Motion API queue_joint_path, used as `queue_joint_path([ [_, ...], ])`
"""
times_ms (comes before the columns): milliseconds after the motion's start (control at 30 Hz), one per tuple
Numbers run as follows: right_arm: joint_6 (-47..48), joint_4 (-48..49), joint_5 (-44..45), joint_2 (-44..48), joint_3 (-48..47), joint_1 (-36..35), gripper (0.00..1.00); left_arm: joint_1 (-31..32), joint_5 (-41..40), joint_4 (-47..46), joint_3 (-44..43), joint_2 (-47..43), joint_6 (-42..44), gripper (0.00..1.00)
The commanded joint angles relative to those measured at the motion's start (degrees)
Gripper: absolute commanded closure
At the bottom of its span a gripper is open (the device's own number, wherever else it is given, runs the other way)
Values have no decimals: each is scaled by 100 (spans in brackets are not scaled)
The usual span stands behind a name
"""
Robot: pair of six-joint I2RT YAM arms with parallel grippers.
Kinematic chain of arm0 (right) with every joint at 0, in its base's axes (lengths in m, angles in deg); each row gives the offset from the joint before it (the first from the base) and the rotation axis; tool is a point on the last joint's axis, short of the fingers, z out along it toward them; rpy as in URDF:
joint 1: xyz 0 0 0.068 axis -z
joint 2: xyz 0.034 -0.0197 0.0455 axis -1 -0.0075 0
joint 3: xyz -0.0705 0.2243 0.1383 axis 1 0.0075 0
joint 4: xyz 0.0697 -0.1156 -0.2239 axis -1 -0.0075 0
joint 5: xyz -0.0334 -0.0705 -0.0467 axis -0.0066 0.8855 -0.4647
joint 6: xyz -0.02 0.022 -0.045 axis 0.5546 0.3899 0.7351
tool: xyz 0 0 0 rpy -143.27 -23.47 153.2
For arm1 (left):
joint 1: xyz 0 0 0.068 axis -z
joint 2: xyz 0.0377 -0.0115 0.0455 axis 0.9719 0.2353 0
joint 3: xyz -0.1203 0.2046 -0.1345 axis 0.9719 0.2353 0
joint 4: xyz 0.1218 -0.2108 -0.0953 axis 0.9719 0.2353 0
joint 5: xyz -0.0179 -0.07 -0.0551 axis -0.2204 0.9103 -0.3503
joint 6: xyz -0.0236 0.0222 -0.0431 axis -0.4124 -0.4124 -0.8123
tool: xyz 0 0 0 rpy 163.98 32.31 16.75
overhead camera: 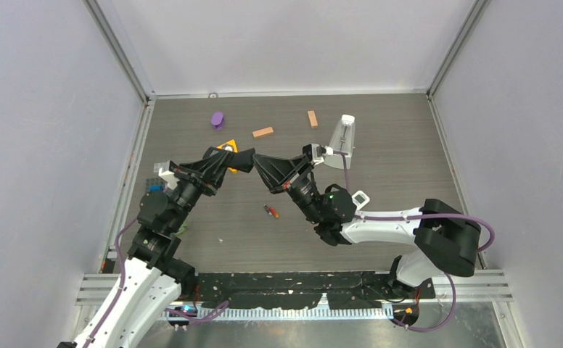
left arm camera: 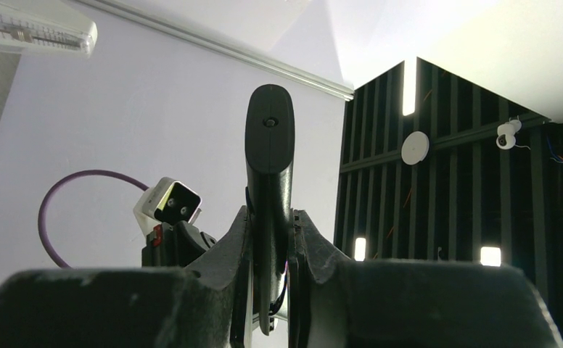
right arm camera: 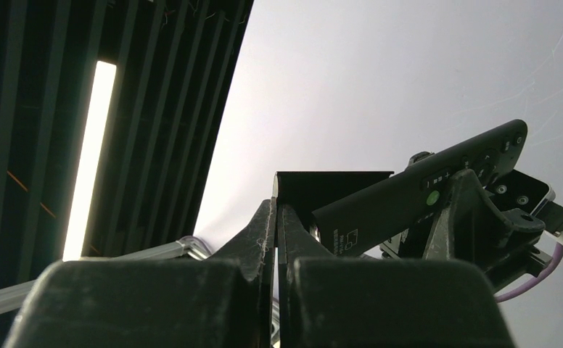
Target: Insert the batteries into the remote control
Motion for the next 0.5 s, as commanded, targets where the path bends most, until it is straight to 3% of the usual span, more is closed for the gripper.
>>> queue_joint_path([
  [0,-2,225,548,210,187,-30,95,-2,4,-514,-17,-5,-128,100],
  [467,11,-86,974,495,549,-139,94,-2,-60,-480,-37,39,-98,100],
])
